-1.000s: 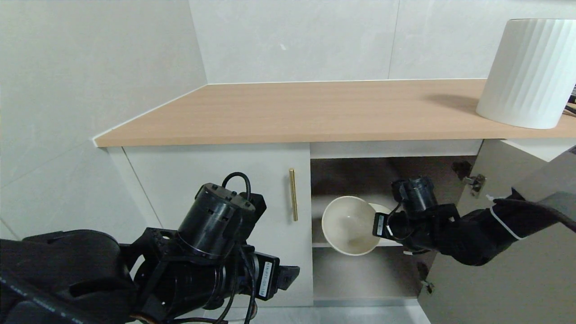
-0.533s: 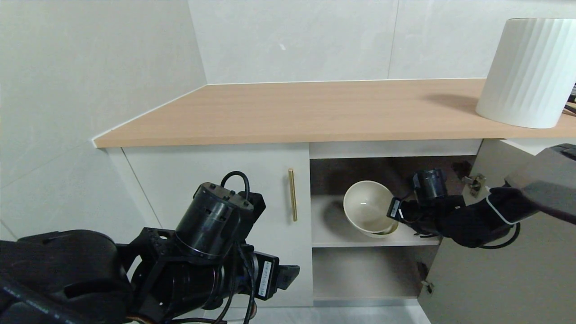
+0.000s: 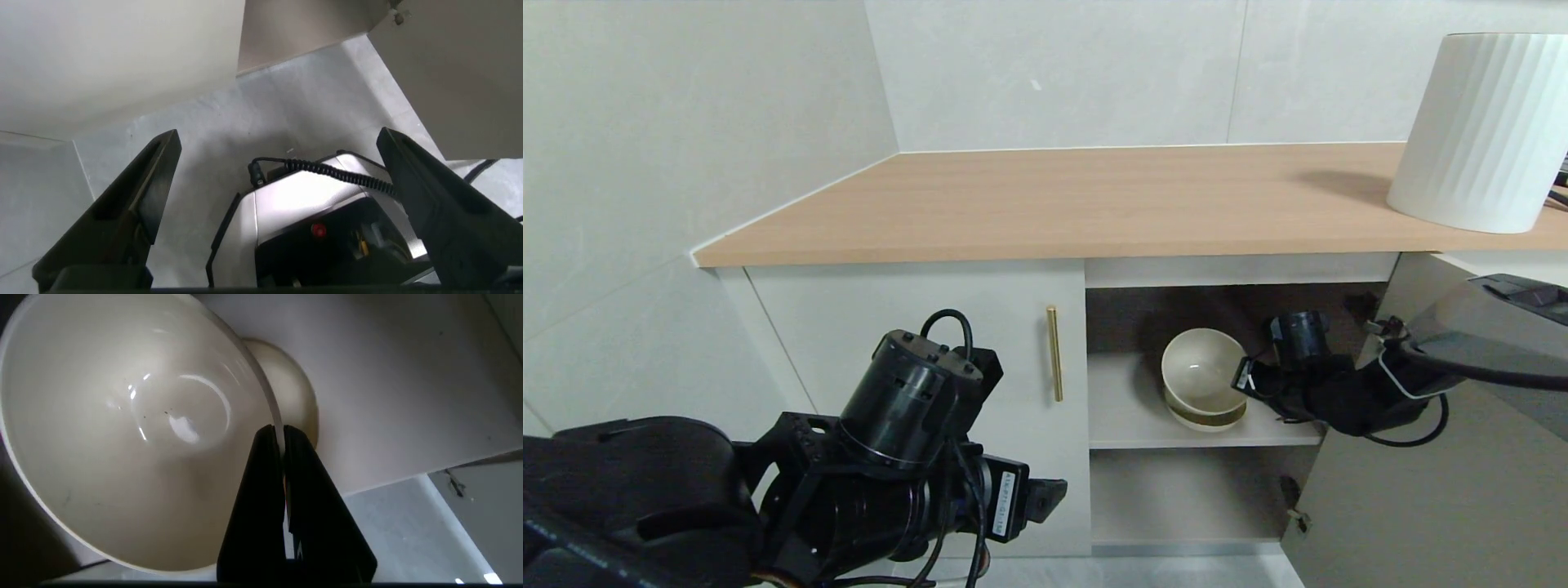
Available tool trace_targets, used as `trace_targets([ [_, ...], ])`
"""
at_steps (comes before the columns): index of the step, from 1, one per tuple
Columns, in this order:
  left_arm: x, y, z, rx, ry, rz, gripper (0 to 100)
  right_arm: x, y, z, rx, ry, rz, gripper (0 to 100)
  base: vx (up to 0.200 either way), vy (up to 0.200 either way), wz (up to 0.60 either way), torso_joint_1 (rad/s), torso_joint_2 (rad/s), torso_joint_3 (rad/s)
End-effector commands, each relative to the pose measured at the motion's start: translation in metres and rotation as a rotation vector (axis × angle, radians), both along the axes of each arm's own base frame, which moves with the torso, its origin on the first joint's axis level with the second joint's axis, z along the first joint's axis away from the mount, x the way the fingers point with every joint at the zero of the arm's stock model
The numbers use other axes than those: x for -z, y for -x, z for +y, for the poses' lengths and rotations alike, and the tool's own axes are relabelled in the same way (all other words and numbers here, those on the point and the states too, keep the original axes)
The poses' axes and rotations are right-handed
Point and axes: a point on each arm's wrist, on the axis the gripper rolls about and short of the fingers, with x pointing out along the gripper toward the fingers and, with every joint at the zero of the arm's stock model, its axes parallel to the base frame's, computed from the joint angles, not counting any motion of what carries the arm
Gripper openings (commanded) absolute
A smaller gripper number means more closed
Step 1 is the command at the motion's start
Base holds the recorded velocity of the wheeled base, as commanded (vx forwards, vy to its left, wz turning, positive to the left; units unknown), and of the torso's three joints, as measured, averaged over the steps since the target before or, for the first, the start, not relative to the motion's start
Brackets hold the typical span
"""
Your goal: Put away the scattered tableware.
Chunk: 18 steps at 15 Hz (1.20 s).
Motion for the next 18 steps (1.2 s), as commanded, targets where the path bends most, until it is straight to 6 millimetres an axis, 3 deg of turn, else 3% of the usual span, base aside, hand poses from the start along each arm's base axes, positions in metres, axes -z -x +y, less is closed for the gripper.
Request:
trace_targets([
  [1, 0.0003, -0.0002, -0.0001, -0.001, -0.001, 0.001, 100, 0.0071, -0.002, -0.0007, 0.002, 0.005, 0.014, 0, 0.0, 0.0, 0.0, 0.0, 0.0, 0.0],
  [12, 0.0008, -0.0007, -0.0006, -0.004, 0.001, 0.004, 100, 0.0156, -0.0079, 0.0007, 0.001, 0.012, 0.03, 0, 0.0, 0.0, 0.0, 0.0, 0.0, 0.0],
  [13, 0.0007, -0.0008, -0.0007, -0.004, 0.002, 0.003, 100, 0.0156, -0.0078, 0.0013, 0.0, 0.012, 0.03, 100, 0.0, 0.0, 0.0, 0.0, 0.0, 0.0],
  [18, 0.0007, -0.0011, -0.001, -0.004, 0.002, 0.003, 100, 0.0156, -0.0067, 0.0031, -0.006, 0.012, 0.031, 100, 0.0, 0.0, 0.0, 0.0, 0.0, 0.0],
])
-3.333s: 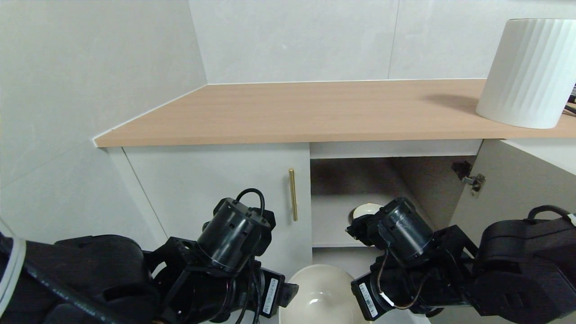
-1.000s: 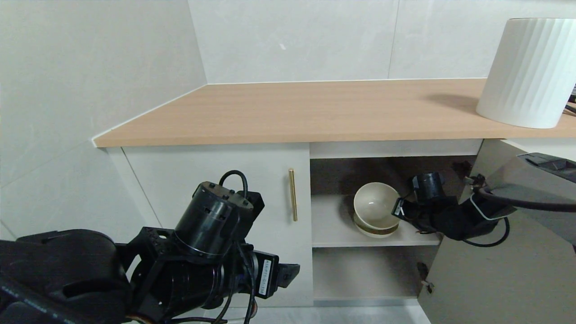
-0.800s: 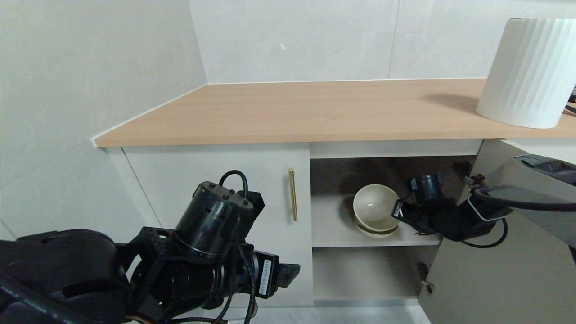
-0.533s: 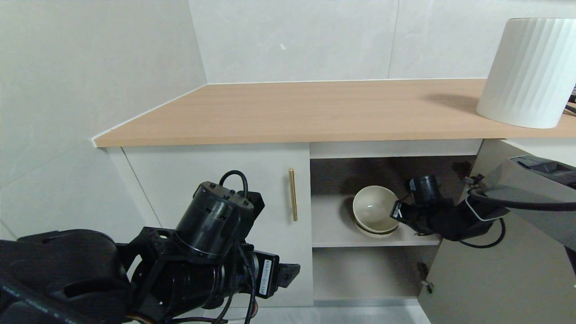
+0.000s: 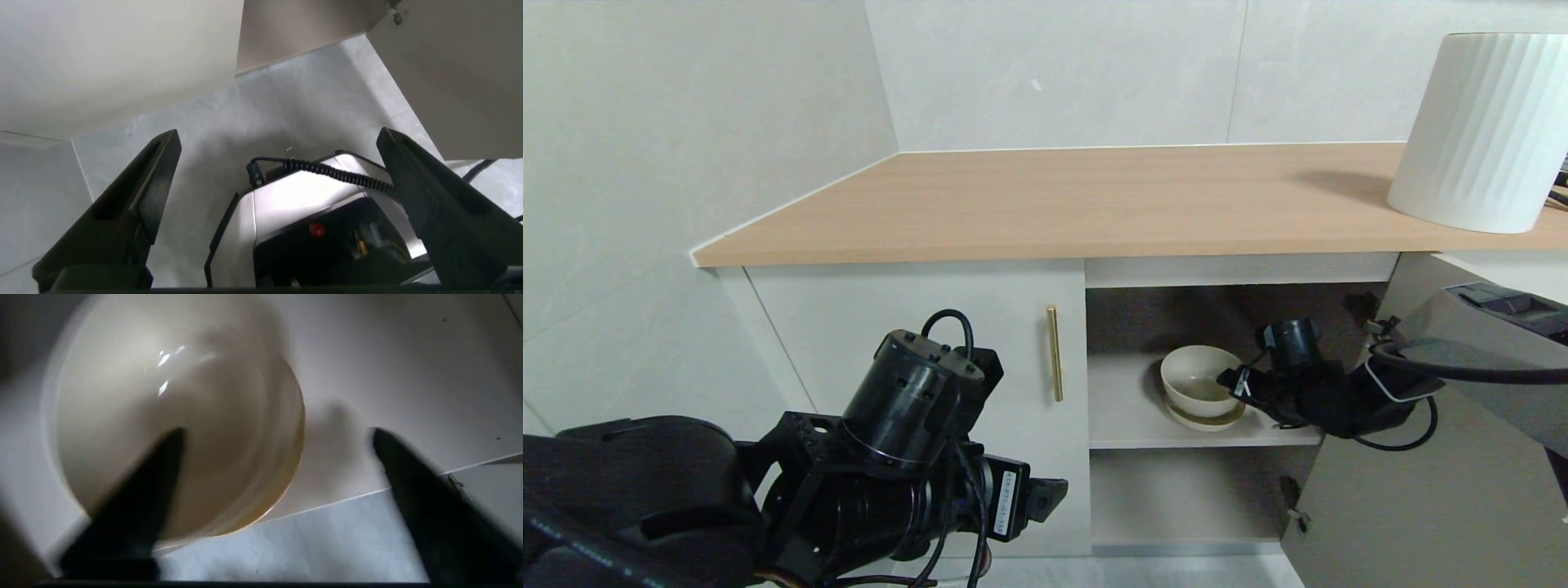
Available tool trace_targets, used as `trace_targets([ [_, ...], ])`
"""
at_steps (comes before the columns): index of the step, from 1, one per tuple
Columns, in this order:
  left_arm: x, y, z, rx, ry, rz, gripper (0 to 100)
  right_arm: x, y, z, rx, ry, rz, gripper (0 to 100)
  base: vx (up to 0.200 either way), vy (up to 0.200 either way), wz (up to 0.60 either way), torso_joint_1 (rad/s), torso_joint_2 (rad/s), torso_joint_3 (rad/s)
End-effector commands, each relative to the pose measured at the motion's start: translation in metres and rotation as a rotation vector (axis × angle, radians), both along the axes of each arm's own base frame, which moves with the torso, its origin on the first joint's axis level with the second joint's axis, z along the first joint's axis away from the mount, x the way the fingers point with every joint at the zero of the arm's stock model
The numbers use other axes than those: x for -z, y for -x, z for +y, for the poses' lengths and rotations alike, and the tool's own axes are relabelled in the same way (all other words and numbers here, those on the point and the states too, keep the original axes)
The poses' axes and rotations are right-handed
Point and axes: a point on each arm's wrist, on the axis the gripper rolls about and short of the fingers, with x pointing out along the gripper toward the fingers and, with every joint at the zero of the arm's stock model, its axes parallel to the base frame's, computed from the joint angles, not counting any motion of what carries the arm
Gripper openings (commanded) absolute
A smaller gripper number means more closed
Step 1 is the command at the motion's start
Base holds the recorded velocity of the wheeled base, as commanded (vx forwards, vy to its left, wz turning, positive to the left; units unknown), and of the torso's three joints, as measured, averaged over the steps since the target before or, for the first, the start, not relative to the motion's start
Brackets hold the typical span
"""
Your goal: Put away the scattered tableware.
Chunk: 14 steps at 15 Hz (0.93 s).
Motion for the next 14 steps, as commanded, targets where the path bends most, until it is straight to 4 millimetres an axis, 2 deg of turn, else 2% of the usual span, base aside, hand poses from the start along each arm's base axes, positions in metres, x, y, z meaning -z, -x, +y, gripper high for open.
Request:
trace_targets([
  [1, 0.0, 0.0, 0.0, -0.001, 0.001, -0.001, 100, -0.001, 0.001, 0.001, -0.001, 0.0, 0.0, 100, 0.0, 0.0, 0.0, 0.0, 0.0, 0.0],
  [3, -0.001, -0.001, 0.002, -0.008, 0.004, -0.004, 100, -0.003, 0.002, 0.0, -0.001, 0.0, -0.003, 100, 0.0, 0.0, 0.0, 0.0, 0.0, 0.0],
  [5, -0.02, -0.004, 0.019, -0.062, 0.054, -0.053, 100, -0.029, 0.016, 0.0, -0.016, -0.004, 0.012, 100, 0.0, 0.0, 0.0, 0.0, 0.0, 0.0],
  [7, -0.04, 0.003, 0.036, -0.094, 0.1, -0.11, 100, -0.054, 0.041, 0.002, -0.052, -0.004, 0.014, 100, 0.0, 0.0, 0.0, 0.0, 0.0, 0.0],
  [9, -0.055, 0.013, 0.054, -0.127, 0.14, -0.161, 100, -0.077, 0.074, 0.002, -0.119, 0.01, 0.013, 100, 0.0, 0.0, 0.0, 0.0, 0.0, 0.0],
  [11, -0.067, 0.033, 0.081, -0.172, 0.167, -0.202, 100, -0.122, 0.136, 0.004, -0.281, 0.019, -0.041, 100, 0.0, 0.0, 0.0, 0.0, 0.0, 0.0],
  [13, -0.065, 0.044, 0.096, -0.199, 0.167, -0.2, 100, -0.143, 0.176, -0.001, -0.37, 0.017, -0.029, 100, 0.0, 0.0, 0.0, 0.0, 0.0, 0.0],
  [14, -0.065, 0.047, 0.106, -0.226, 0.178, -0.204, 100, -0.151, 0.202, -0.008, -0.445, 0.022, -0.01, 100, 0.0, 0.0, 0.0, 0.0, 0.0, 0.0],
])
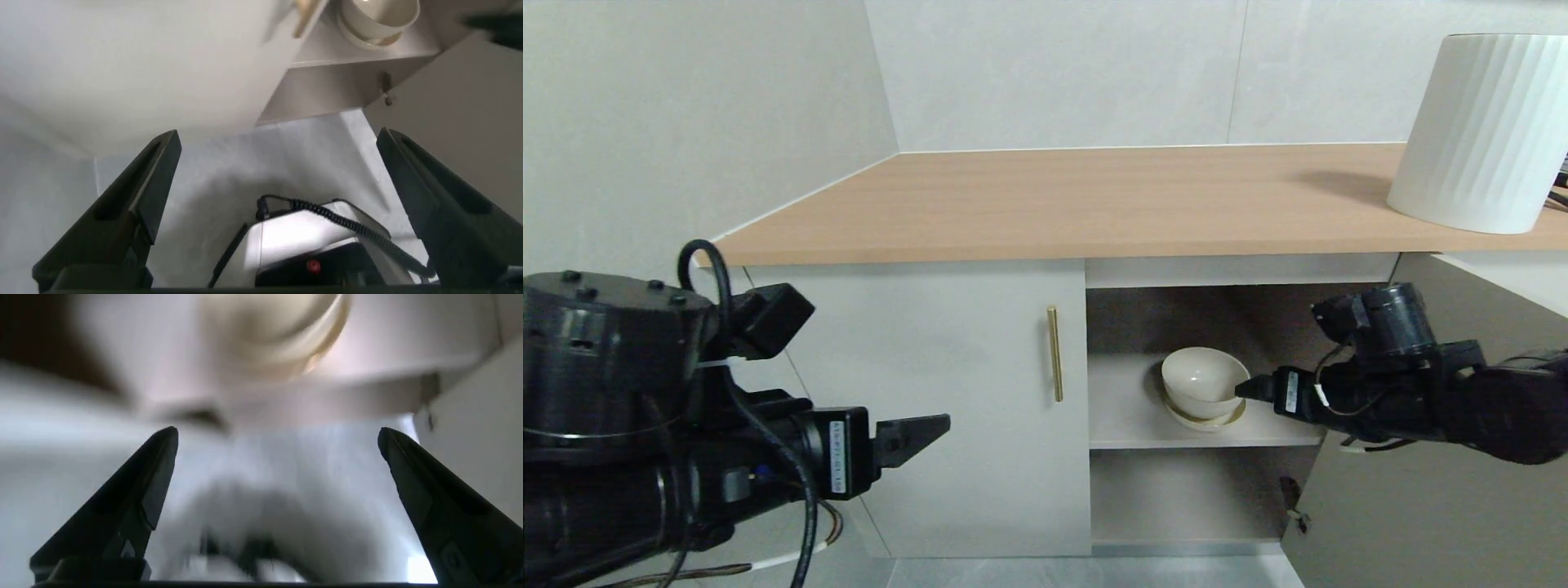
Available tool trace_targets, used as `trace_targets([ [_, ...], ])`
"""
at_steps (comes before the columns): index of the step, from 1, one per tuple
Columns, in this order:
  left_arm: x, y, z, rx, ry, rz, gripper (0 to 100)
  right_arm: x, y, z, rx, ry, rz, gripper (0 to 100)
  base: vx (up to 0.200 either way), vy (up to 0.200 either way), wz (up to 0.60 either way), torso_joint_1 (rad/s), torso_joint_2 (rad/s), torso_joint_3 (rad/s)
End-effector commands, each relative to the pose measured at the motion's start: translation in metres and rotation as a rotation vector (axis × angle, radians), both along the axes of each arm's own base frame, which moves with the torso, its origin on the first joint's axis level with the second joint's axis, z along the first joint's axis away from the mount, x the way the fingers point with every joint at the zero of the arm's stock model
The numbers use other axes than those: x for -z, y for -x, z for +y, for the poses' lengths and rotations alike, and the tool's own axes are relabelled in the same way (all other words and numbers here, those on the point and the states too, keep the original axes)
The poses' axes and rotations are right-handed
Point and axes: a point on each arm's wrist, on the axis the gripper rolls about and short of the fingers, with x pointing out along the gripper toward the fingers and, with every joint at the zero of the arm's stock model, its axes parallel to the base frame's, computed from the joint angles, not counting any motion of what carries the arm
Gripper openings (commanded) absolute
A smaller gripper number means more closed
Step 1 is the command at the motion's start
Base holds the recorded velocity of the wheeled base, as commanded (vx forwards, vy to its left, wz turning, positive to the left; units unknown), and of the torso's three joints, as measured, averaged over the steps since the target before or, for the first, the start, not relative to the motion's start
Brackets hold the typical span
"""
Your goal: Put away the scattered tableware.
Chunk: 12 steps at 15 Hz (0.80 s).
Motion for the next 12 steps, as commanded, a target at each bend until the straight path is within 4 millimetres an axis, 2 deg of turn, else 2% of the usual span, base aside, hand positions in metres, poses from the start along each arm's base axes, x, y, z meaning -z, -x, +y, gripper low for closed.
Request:
trace_targets([
  [1, -0.007, 0.012, 0.025, -0.068, 0.04, -0.047, 100, -0.04, 0.08, -0.014, -0.178, 0.005, -0.036, 100, 0.0, 0.0, 0.0, 0.0, 0.0, 0.0],
  [2, -0.008, 0.01, 0.033, -0.104, 0.05, -0.051, 100, -0.045, 0.093, -0.018, -0.208, 0.032, -0.039, 100, 0.0, 0.0, 0.0, 0.0, 0.0, 0.0],
  [4, -0.013, 0.013, 0.035, -0.087, 0.075, -0.071, 100, -0.049, 0.109, -0.016, -0.254, 0.043, -0.017, 100, 0.0, 0.0, 0.0, 0.0, 0.0, 0.0],
  [9, -0.016, 0.012, 0.034, -0.077, 0.081, -0.075, 100, -0.044, 0.112, -0.014, -0.269, 0.055, 0.002, 100, 0.0, 0.0, 0.0, 0.0, 0.0, 0.0],
  [12, -0.016, 0.012, 0.034, -0.058, 0.09, -0.07, 100, -0.044, 0.114, -0.011, -0.285, 0.056, 0.001, 100, -0.2, 0.0, 0.0, 0.006, 0.0, 0.006],
])
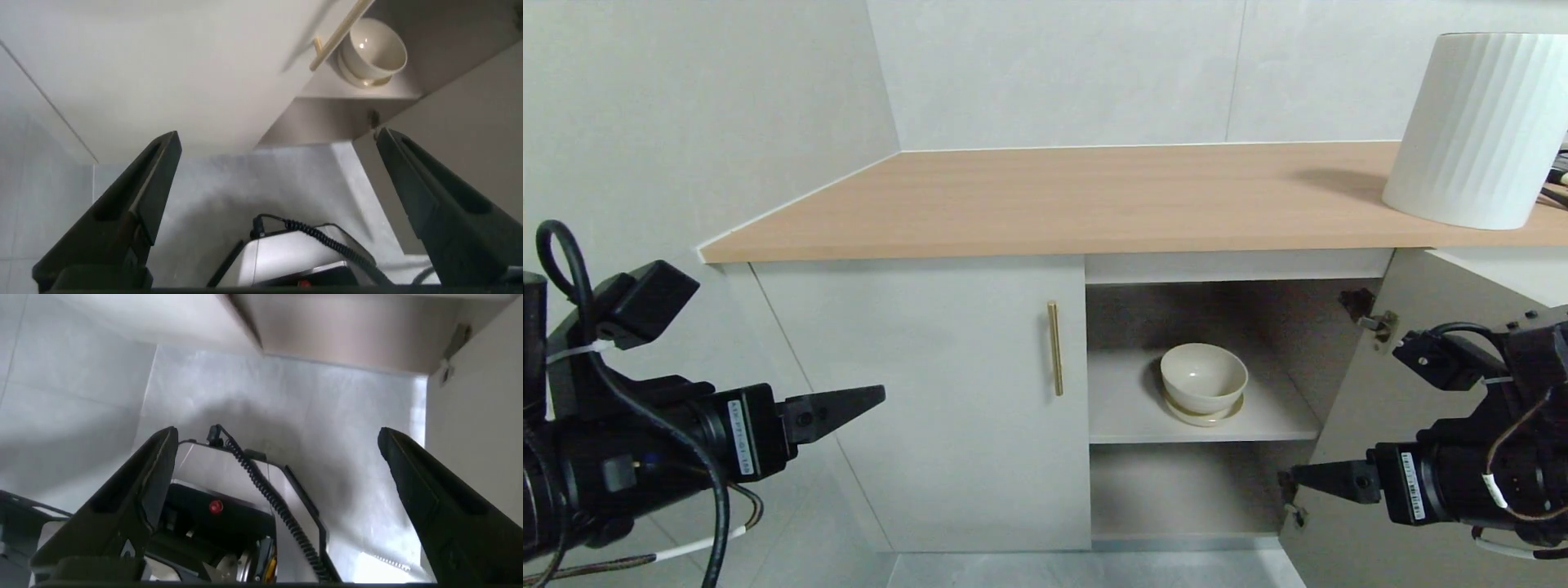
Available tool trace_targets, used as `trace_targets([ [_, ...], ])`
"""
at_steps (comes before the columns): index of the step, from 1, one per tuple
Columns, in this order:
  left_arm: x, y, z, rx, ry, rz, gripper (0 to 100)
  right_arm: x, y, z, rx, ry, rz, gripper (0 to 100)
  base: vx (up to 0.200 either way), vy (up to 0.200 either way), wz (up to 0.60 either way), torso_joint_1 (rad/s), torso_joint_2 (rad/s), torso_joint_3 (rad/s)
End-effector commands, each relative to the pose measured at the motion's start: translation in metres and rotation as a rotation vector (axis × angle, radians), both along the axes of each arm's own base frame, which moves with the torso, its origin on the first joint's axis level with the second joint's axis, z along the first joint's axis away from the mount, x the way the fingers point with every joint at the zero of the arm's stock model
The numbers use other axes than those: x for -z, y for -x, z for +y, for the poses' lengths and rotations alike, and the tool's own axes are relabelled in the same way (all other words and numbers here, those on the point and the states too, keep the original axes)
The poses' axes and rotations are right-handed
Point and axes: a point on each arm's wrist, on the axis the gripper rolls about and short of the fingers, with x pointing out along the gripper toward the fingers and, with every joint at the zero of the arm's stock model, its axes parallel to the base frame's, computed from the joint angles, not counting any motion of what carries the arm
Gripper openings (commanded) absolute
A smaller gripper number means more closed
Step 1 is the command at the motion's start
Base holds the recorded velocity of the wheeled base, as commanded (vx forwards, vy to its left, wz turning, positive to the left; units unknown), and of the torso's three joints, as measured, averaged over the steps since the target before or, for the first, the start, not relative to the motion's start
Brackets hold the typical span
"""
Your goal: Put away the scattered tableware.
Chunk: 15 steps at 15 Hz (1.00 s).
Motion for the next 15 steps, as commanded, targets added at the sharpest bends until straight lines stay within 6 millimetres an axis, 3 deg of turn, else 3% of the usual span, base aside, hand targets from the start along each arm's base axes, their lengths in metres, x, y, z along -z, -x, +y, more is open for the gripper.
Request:
trace_targets([
  [1, 0.0009, -0.0005, -0.0002, 0.0, -0.002, 0.004, 100, 0.0005, 0.001, 0.0008, -0.006, 0.0, 0.002, 100, -0.2, 0.0, 0.0, 0.002, 0.0, 0.002],
  [15, 0.0033, -0.0006, -0.0007, 0.009, -0.004, 0.015, 100, 0.0017, 0.0005, 0.0021, -0.011, 0.001, 0.008, 100, -0.2, 0.0, 0.0, 0.001, 0.0, 0.003],
])
